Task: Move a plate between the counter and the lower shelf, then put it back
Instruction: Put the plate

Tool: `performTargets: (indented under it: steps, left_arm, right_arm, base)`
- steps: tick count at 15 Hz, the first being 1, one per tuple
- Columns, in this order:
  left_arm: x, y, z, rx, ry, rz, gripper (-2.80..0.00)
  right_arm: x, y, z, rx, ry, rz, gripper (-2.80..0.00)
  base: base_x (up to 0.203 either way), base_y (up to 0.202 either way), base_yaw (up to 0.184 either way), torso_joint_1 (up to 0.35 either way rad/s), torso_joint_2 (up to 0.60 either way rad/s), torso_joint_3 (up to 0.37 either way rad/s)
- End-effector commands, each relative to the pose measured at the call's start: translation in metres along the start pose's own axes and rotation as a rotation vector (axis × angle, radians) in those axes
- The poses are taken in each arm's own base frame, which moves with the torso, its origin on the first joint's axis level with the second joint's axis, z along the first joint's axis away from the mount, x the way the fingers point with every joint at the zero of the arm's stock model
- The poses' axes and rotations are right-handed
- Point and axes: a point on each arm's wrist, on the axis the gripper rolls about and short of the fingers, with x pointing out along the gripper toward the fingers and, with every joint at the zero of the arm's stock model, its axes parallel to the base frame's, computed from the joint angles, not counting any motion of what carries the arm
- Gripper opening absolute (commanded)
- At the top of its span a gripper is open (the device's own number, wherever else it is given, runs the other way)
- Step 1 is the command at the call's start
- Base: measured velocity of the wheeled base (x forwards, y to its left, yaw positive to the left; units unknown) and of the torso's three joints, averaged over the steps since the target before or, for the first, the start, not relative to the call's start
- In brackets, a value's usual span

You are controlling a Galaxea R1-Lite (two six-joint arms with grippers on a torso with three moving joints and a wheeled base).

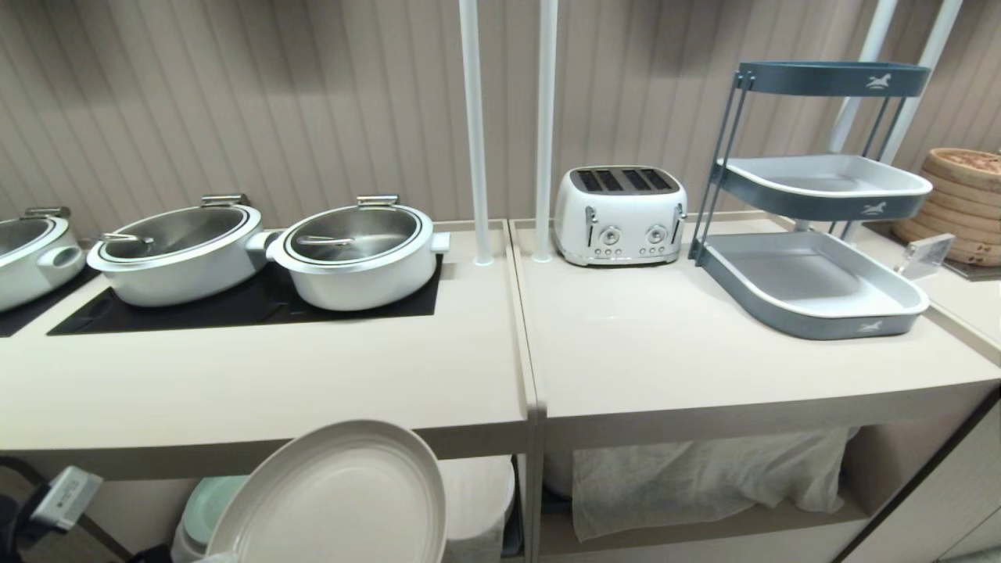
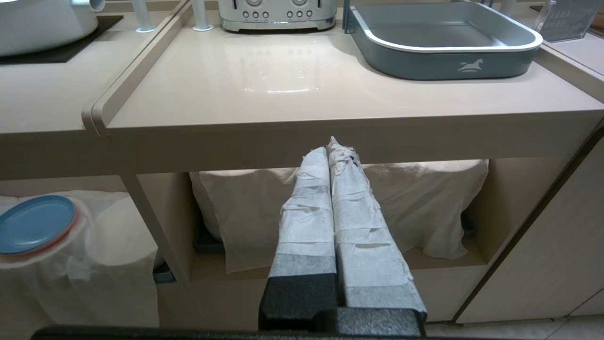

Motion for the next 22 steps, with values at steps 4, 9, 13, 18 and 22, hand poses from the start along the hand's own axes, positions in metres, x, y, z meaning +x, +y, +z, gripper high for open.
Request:
performTargets:
  steps: [4,9,13,18,22]
  left_arm:
    - [0.0015,0.0007,-0.0007,-0.007,0.014,0.006,-2.80]
    - [0.0034,0.0004,-0.0001,-0.009,0.022,0.013,-2.80]
    - [0.0038,0.0007,-0.0003,-0.010,0.024,0.017,-2.80]
    - [0.0038,0.0007,-0.0005,-0.009,0.026,0.016,-2.80]
    - [0.0038,0.0013,-0.0007,-0.011,0.024,0.023,-2.80]
  right_arm:
    - [0.0000,0.0000,-0.0001,0.000,0.001,0.000,-2.80]
    - [0.0000,0.0000,-0.0001,0.000,0.001,0.000,-2.80]
    - [0.0000,0.0000,0.0000,0.000,0.000,-0.002,-2.80]
    - [0.0000,0.0000,-0.0001,0.000,0.001,0.000,-2.80]
    - [0.0000,0.0000,-0.0001,0.000,0.001,0.000,-2.80]
  base:
    - [0.000,0.000,0.000,0.000,0.00,0.000]
    - [0.000,0.000,0.000,0.000,0.00,0.000]
    - [0.000,0.063,-0.003,0.003,0.00,0.002]
    - [0.000,0.197,-0.001,0.004,0.00,0.003]
    - [0.000,0.197,0.000,0.001,0.00,0.001]
